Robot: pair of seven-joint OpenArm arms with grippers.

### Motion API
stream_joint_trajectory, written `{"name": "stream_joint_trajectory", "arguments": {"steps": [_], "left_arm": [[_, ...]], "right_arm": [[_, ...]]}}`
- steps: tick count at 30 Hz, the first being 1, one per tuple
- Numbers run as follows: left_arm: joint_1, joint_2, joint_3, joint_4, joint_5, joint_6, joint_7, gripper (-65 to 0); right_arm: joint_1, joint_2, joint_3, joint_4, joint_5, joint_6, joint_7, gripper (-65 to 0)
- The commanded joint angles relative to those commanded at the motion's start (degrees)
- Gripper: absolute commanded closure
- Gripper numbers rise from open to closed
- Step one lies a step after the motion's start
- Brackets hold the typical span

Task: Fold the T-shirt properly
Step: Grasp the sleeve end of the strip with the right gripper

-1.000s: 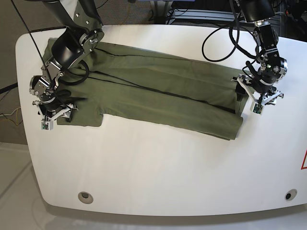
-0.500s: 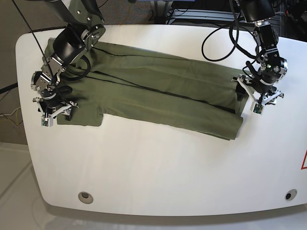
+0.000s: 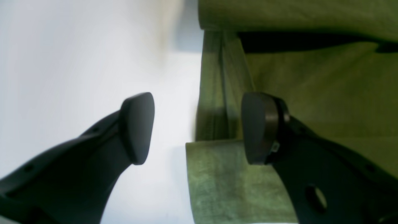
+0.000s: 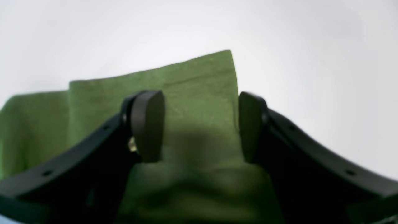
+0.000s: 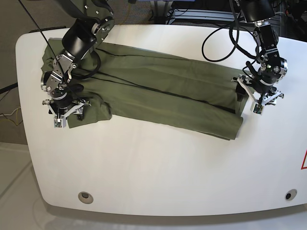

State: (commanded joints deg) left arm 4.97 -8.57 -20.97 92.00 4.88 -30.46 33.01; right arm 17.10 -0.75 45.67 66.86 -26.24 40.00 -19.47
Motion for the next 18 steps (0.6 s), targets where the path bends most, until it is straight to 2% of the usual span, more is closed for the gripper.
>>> {"name": "stream_joint_trajectory", "arguments": {"steps": [2, 5, 7, 18], "left_arm": [[0.00, 0.00, 0.00, 0.00, 0.00, 0.00, 0.00, -39.3], [0.00, 0.00, 0.00, 0.00, 0.00, 0.00, 0.00, -39.3], [0.00, 0.00, 0.00, 0.00, 0.00, 0.00, 0.00, -39.3], [0.00, 0.00, 0.00, 0.00, 0.00, 0.00, 0.00, -39.3]], "right_arm": [[-0.09, 0.00, -0.62, -0.18, 0.09, 0.00, 0.00, -25.8], [-0.09, 0.00, -1.32, -0.26, 0.09, 0.00, 0.00, -8.4], [-0.09, 0.00, -1.41, -0.26, 0.00, 0.00, 0.00, 0.0], [-0.26, -0.09, -3.08, 2.46, -0.18, 0.00, 0.00, 0.0]]}}
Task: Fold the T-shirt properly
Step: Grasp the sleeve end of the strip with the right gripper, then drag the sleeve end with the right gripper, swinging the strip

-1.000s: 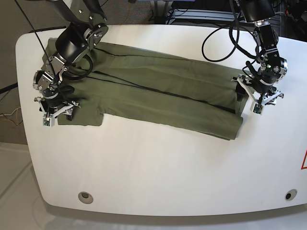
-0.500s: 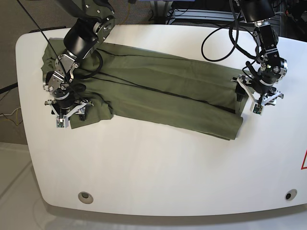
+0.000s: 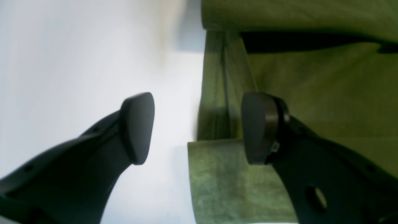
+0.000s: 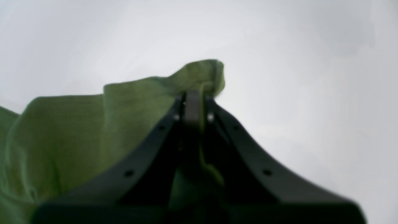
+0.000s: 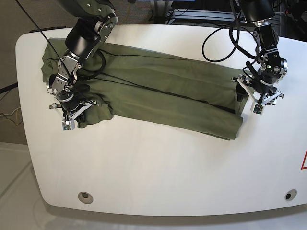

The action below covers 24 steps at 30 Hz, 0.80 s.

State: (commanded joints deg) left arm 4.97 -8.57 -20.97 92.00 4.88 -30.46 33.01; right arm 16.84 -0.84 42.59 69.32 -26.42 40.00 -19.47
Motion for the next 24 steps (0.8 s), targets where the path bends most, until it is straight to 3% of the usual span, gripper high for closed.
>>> {"name": "stream_joint_trajectory", "arguments": {"steps": [5, 18, 24], "left_arm": [[0.00, 0.00, 0.00, 0.00, 0.00, 0.00, 0.00, -39.3], [0.00, 0.00, 0.09, 0.00, 0.00, 0.00, 0.00, -39.3], [0.00, 0.00, 0.09, 0.00, 0.00, 0.00, 0.00, -39.3]], "right_arm": [[-1.32, -0.09, 0.00, 5.63, 0.35, 0.00, -2.29, 0.0], [-3.60, -1.76, -0.18, 21.19, 0.09, 0.00, -14.42, 0.0], [-6.68, -3.08, -3.60, 28.40, -0.18, 0.00, -18.46, 0.0]]}}
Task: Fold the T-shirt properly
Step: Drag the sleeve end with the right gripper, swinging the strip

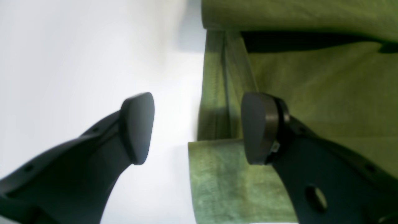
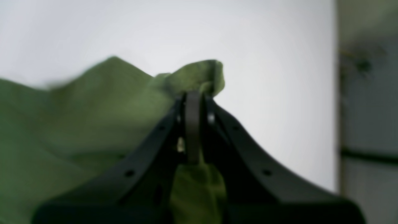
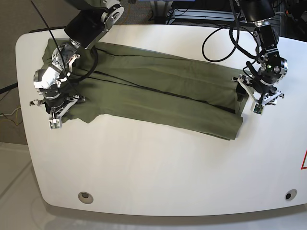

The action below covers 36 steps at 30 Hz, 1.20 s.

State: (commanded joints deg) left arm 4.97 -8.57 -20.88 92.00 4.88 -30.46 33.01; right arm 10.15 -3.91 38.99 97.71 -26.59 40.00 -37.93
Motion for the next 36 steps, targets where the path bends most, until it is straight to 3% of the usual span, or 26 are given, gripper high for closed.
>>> {"name": "stream_joint_trajectory", "arguments": {"steps": [9, 18, 36], "left_arm": [[0.00, 0.00, 0.00, 0.00, 0.00, 0.00, 0.00, -39.3], [0.00, 0.09, 0.00, -0.09, 0.00, 0.00, 0.00, -39.3], [0.00, 0.09, 0.00, -0.09, 0.00, 0.00, 0.00, -39.3]], "right_arm": [[-6.15, -0.18, -5.19, 10.64, 0.00, 0.00, -6.33, 0.0], [-9.85, -0.09, -5.80, 17.23, -0.09, 0.00, -12.40, 0.0], [-20.04, 2.64, -5.19, 17.67, -0.26, 0.00, -13.01, 0.0]]}}
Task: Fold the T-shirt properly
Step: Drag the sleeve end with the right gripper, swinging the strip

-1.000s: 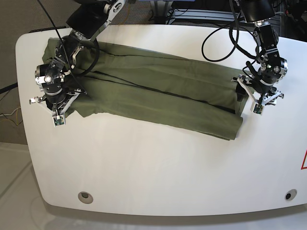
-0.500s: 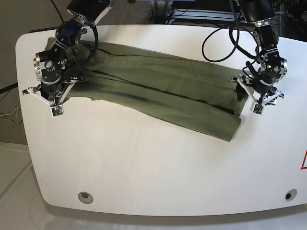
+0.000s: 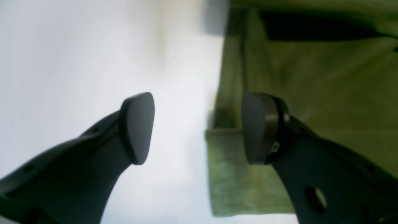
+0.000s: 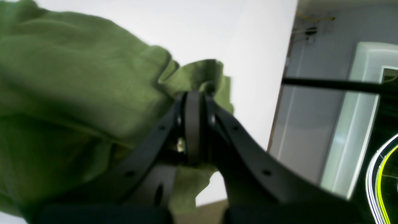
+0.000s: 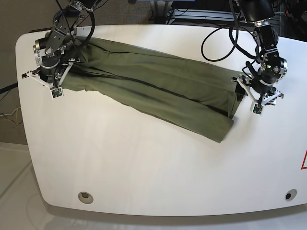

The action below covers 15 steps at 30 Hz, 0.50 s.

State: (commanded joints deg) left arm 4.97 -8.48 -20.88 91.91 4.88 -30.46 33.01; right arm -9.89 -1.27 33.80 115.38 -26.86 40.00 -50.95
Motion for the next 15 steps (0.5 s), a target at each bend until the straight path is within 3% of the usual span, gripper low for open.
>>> {"name": "stream_joint_trajectory", "arguments": {"steps": [15], "left_arm": [[0.00, 0.09, 0.00, 0.00, 0.00, 0.00, 0.00, -39.3]], "right_arm": [[-4.22, 0.18, 4.04, -0.26, 0.00, 0.00, -1.23, 0.0]]}}
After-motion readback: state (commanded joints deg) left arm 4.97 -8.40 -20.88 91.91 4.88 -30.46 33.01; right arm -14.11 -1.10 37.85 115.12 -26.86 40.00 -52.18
